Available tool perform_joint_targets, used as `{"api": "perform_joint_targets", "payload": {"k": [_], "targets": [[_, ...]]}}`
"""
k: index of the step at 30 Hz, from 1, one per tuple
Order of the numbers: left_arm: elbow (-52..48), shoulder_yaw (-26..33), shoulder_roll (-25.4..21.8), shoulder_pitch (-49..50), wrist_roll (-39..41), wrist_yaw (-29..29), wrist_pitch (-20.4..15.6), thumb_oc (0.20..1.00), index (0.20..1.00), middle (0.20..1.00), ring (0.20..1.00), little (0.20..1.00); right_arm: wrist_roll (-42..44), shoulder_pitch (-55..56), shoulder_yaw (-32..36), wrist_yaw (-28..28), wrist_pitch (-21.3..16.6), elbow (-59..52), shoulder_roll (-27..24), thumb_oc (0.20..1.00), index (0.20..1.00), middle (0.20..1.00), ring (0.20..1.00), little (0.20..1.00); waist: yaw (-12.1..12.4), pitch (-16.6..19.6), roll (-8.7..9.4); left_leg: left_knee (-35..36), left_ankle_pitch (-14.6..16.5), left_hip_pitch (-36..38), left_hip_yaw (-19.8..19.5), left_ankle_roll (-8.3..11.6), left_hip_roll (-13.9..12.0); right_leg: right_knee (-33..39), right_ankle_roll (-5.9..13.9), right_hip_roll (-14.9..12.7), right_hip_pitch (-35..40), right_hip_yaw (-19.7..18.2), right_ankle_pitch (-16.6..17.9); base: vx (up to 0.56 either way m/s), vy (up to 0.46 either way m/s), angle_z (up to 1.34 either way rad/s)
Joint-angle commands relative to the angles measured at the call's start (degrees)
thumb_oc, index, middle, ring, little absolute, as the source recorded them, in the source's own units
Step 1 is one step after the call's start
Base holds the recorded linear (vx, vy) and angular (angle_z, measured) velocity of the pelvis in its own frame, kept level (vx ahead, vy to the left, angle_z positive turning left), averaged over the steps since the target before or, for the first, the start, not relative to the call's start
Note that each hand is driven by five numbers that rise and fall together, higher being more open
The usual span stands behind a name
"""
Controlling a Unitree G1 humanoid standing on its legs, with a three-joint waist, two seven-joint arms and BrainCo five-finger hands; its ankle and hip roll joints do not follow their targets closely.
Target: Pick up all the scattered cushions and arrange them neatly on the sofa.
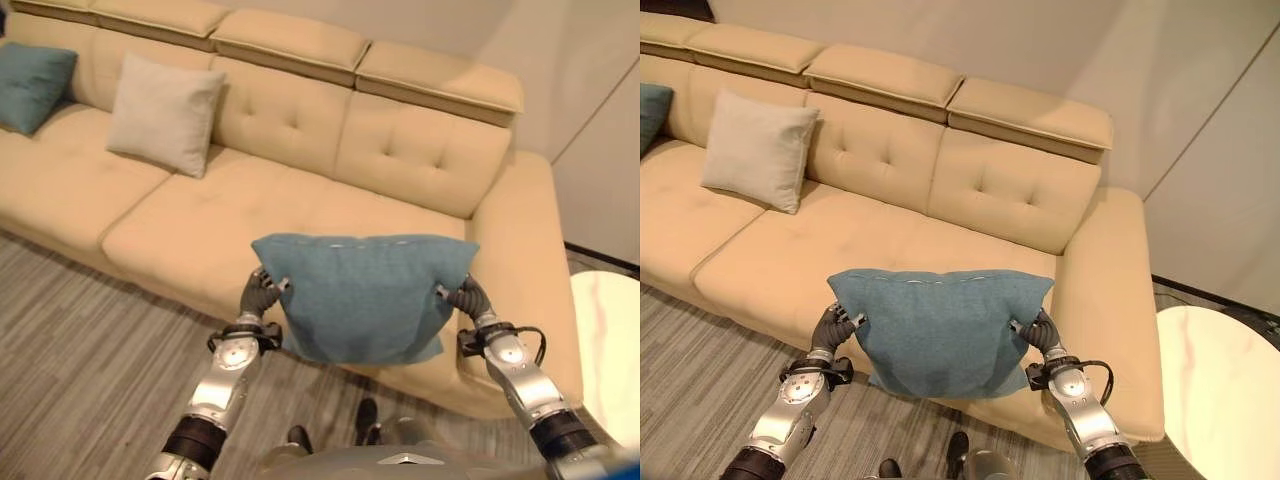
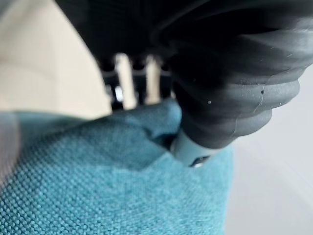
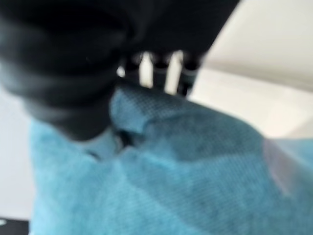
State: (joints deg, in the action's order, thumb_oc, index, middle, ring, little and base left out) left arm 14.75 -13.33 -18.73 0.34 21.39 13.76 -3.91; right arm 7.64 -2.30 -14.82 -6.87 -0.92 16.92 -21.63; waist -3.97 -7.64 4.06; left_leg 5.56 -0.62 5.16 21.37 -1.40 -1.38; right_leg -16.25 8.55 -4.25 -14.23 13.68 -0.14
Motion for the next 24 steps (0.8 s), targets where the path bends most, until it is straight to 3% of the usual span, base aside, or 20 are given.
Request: {"api": "perform_joint_targets", "payload": {"k": [1,2,3,7,11,13,15,17,20,22,24], "targets": [[-5.25,-0.49,-0.35,-3.95,-0.11,-0.97,-4.53,0.200,0.200,0.200,0.200,0.200,1.11,-6.05,0.03,-0.28,-4.98,-3.59,2.26,0.200,0.200,0.200,0.200,0.200,0.22,0.78,0.13,-2.78,4.34,2.69,-4.14,1.84,1.97,6.97,1.56,-1.46,-0.38,4.58,7.27,0.18,-0.024,-0.11],[-5.03,-0.59,-0.26,-4.11,-0.11,-1.01,-4.40,0.200,0.200,0.200,0.200,0.200,0.98,-5.69,0.17,-0.13,-4.98,-3.84,2.08,0.200,0.200,0.200,0.200,0.200,-0.36,0.69,0.13,-3.74,5.01,2.67,-4.87,1.90,1.96,7.70,1.54,-1.24,-0.45,3.96,7.34,0.28,-0.084,-0.08],[-4.11,-1.69,0.41,-4.53,-0.40,-1.77,-4.52,0.200,0.200,0.200,0.200,0.200,0.95,-4.46,0.71,-0.08,-5.17,-3.93,1.37,0.200,0.200,0.200,0.200,0.200,-1.20,1.37,0.50,-5.15,6.67,3.24,-6.18,2.20,2.34,10.65,0.66,0.48,2.45,-0.54,5.79,0.28,-0.095,0.16],[-3.57,-2.60,1.55,-5.14,0.31,-2.85,-4.61,0.200,0.200,0.200,0.200,0.200,2.10,-3.44,2.25,-0.22,-5.23,-4.26,0.10,0.200,0.200,0.200,0.200,0.200,-2.25,2.86,-0.21,-10.70,8.83,2.21,-6.80,3.50,2.75,10.99,-0.48,0.08,5.18,1.87,5.11,0.20,-0.073,0.68],[-3.74,-3.99,2.04,-6.20,1.64,-3.69,-4.16,0.200,0.200,0.200,0.200,0.200,3.43,-1.82,3.21,-0.65,-5.52,-5.32,-0.98,0.200,0.200,0.200,0.200,0.200,-2.81,1.92,0.41,-25.76,4.23,-3.89,-5.63,8.67,-2.08,13.98,-2.89,-0.12,11.90,4.08,2.71,0.14,-0.119,0.66],[-3.43,-4.15,2.08,-6.40,1.65,-3.67,-3.87,0.200,0.200,0.200,0.200,0.200,3.77,-1.39,3.41,-0.74,-5.40,-5.52,-1.07,0.200,0.200,0.200,0.200,0.200,-2.40,2.04,0.95,-22.13,6.14,-6.25,-5.68,7.24,-2.99,15.36,-2.35,-0.53,13.08,3.65,2.39,0.14,-0.035,0.21],[-3.61,-4.13,2.07,-6.30,1.50,-3.50,-3.79,0.200,0.200,0.200,0.200,0.200,3.47,-1.15,3.45,-0.80,-5.37,-5.58,-1.02,0.200,0.200,0.200,0.200,0.200,-2.17,2.31,0.95,-19.63,5.50,-7.08,-6.14,6.86,-3.51,15.92,-2.06,-0.56,13.42,3.05,2.39,0.12,0.013,-0.10],[-3.53,-3.80,2.00,-6.04,1.20,-3.10,-3.80,0.200,0.200,0.200,0.200,0.200,2.72,-1.13,3.03,-0.68,-5.38,-5.85,-0.85,0.200,0.200,0.200,0.200,0.200,-1.38,2.29,0.56,-14.52,1.71,-8.91,-8.34,7.05,-4.55,15.48,-1.99,0.09,13.50,1.43,1.71,0.16,0.052,-0.20],[-4.06,-3.03,2.18,-4.74,1.02,-2.56,-4.37,0.200,0.200,0.200,0.200,0.200,1.98,-1.31,2.48,-0.68,-5.20,-5.02,-1.06,0.200,0.200,0.200,0.200,0.200,0.42,1.29,-0.17,-8.48,-5.87,-12.79,-15.76,9.12,-7.18,14.46,-2.46,0.94,15.07,-3.55,-0.40,0.28,0.125,-0.65],[-4.29,-2.76,2.36,-4.06,1.48,-2.93,-4.33,0.200,0.200,0.200,0.200,0.200,2.40,-1.13,2.95,-0.50,-5.05,-4.79,-1.31,0.200,0.200,0.200,0.200,0.200,0.77,1.15,-0.44,-7.79,-7.22,-13.11,-16.08,9.88,-7.87,13.98,-2.45,0.90,16.13,-4.93,-1.43,0.27,0.141,-0.89],[-4.44,-2.52,2.39,-3.90,1.77,-2.99,-4.39,0.200,0.200,0.200,0.200,0.200,2.42,-1.13,3.15,-0.22,-4.92,-4.89,-1.44,0.200,0.200,0.200,0.200,0.200,0.87,1.24,-0.70,-7.56,-5.87,-11.96,-15.94,9.37,-7.43,13.36,-2.25,0.73,16.43,-5.95,-2.16,0.20,0.164,-0.63]]}}
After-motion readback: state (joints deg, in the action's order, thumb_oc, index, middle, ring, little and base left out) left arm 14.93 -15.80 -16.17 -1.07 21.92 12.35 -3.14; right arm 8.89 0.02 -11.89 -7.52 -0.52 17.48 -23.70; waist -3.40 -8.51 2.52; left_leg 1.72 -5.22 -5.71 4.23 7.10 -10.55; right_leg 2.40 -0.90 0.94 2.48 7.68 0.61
